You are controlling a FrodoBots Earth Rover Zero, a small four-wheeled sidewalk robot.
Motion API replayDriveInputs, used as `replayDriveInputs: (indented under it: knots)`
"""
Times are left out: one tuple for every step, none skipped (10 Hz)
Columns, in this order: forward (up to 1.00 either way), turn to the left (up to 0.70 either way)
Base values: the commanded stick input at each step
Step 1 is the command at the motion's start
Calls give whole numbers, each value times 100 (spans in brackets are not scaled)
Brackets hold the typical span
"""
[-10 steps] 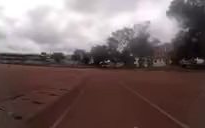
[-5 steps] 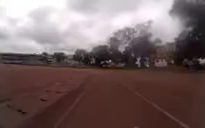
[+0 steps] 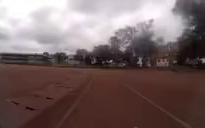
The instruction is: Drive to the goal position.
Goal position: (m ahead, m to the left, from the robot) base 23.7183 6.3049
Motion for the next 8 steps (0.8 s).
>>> replayDriveInputs:
  knots:
    - [100, -10]
    - [100, 0]
    - [100, 0]
    - [100, 0]
    - [100, 0]
    - [100, 0]
    - [100, 0]
    - [100, 0]
